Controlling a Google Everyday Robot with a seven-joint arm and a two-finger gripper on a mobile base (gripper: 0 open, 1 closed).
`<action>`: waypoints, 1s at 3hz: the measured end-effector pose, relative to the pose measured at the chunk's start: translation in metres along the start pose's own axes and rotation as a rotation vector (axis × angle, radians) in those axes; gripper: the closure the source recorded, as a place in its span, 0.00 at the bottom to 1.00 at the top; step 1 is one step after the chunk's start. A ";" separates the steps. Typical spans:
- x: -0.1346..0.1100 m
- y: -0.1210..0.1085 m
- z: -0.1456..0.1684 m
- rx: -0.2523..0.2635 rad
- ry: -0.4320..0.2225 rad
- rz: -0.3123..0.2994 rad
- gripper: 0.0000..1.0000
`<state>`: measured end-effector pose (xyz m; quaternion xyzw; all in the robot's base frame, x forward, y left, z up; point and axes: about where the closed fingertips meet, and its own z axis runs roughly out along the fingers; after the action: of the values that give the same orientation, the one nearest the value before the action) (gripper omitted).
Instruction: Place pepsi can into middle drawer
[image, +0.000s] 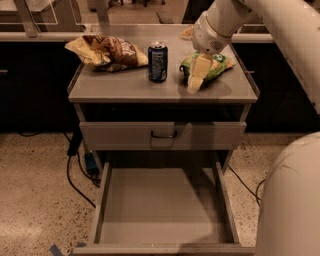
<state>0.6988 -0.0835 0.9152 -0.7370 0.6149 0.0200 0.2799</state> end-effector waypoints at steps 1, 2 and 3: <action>-0.013 -0.017 0.008 0.014 -0.011 -0.040 0.00; -0.027 -0.034 0.009 0.028 -0.019 -0.084 0.00; -0.037 -0.041 0.018 0.014 -0.040 -0.104 0.00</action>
Offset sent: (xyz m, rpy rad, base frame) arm 0.0457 0.0404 0.0400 -0.0059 -0.1068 0.1025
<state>0.7334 -0.0384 0.9298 -0.7654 0.5702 0.0159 0.2980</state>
